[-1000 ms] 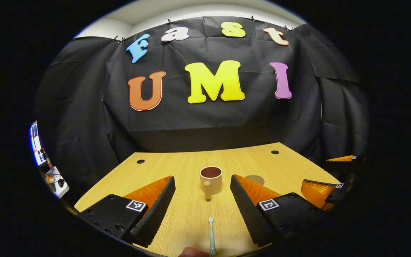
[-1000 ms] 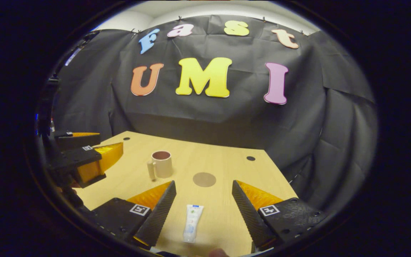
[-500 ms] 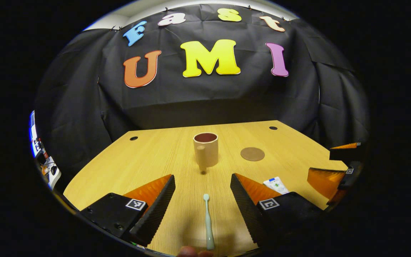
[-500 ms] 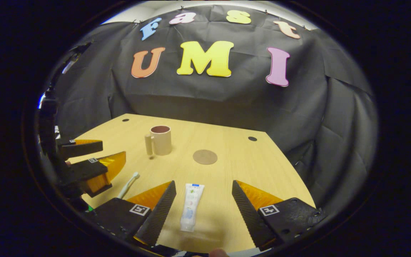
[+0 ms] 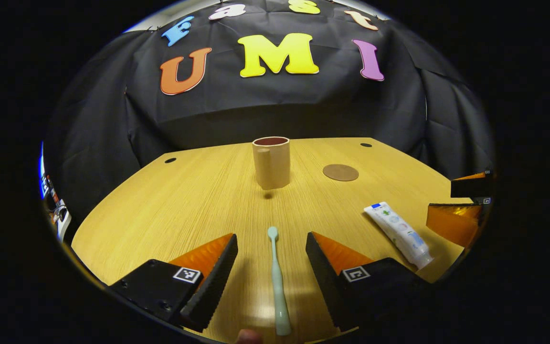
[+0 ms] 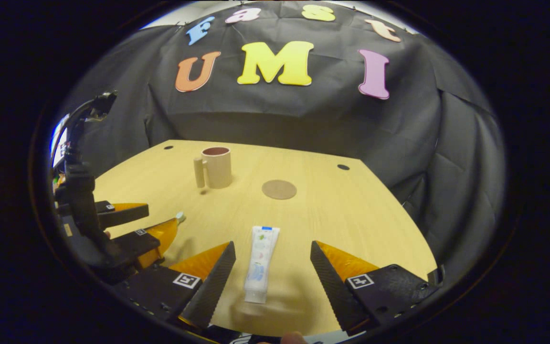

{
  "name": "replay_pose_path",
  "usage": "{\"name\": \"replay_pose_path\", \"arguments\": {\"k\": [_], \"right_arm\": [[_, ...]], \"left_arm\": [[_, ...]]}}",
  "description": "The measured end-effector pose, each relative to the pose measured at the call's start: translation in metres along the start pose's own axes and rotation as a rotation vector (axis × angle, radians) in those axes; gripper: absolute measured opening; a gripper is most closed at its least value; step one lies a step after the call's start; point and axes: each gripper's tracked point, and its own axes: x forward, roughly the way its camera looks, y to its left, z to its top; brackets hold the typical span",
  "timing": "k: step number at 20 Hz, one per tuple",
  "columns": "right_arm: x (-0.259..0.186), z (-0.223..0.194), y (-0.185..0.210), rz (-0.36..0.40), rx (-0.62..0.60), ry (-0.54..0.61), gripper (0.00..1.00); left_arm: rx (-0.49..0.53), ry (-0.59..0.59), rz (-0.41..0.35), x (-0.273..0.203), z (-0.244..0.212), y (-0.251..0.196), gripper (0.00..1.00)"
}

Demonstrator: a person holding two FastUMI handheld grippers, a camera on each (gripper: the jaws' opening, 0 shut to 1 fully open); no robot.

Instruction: Put the toothbrush and toothpaste on the desktop into the cup, then pick up the cup and place it on the coaster on the desktop.

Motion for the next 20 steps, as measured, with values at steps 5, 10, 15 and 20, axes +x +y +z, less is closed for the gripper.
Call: {"name": "replay_pose_path", "arguments": {"k": [5,10,15,20], "right_arm": [[0.008,-0.015,0.002,0.005,0.019,0.051,0.95],[0.014,-0.012,0.003,0.014,0.015,0.05,0.95],[0.02,-0.013,0.005,0.016,0.018,0.061,0.95],[0.025,-0.023,0.009,0.023,0.007,0.095,0.95]], "left_arm": [[0.005,0.031,-0.006,0.008,-0.006,-0.004,0.74],[-0.017,0.124,-0.002,0.006,-0.021,-0.006,0.61],[0.004,0.146,-0.023,0.01,-0.023,-0.008,0.49],[0.007,0.159,-0.032,0.012,-0.023,-0.014,0.34]]}}
